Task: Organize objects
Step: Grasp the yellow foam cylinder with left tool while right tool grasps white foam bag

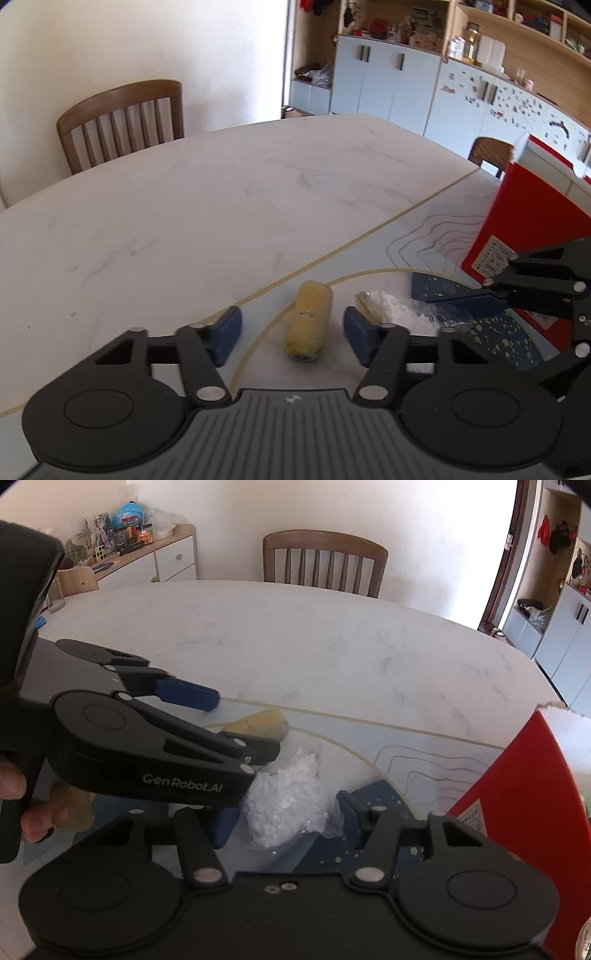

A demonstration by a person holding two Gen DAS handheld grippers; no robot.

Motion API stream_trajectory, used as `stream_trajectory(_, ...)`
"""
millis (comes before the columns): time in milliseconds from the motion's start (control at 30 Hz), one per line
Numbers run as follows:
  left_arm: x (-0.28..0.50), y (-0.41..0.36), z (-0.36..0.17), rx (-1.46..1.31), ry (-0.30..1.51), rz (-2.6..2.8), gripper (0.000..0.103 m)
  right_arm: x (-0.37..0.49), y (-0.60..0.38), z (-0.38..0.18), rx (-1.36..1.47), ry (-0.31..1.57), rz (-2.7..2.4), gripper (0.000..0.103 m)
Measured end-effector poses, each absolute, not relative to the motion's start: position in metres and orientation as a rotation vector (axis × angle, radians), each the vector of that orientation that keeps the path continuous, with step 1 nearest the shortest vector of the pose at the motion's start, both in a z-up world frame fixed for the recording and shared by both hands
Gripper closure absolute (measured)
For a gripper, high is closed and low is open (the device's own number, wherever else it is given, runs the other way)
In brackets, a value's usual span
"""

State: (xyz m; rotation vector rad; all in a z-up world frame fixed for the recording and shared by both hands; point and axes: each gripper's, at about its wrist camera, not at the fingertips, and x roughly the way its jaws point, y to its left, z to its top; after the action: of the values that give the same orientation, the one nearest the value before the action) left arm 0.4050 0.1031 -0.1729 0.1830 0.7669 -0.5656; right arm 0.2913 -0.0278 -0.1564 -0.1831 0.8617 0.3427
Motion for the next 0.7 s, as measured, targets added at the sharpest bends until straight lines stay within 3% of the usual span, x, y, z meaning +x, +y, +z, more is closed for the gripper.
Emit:
stream_trajectory(67, 0.403, 0.100, -0.172, 0.194, 0.765, -0.583, 0.060, 0.291, -0.028, -0.156, -0.175, 0.861, 0.341, 0.052)
stream_trajectory(333, 0.399, 0.088, -0.170, 0.260, 0.773, -0.580, 0.082, 0.287, -0.029, -0.155, -0.159, 0.862, 0.335, 0.062)
stream_trajectory(700, 0.385, 0.087, -0.151, 0.248, 0.780, -0.526, 0.082, 0.272, -0.039, -0.142, -0.140, 0.856, 0.307, 0.070)
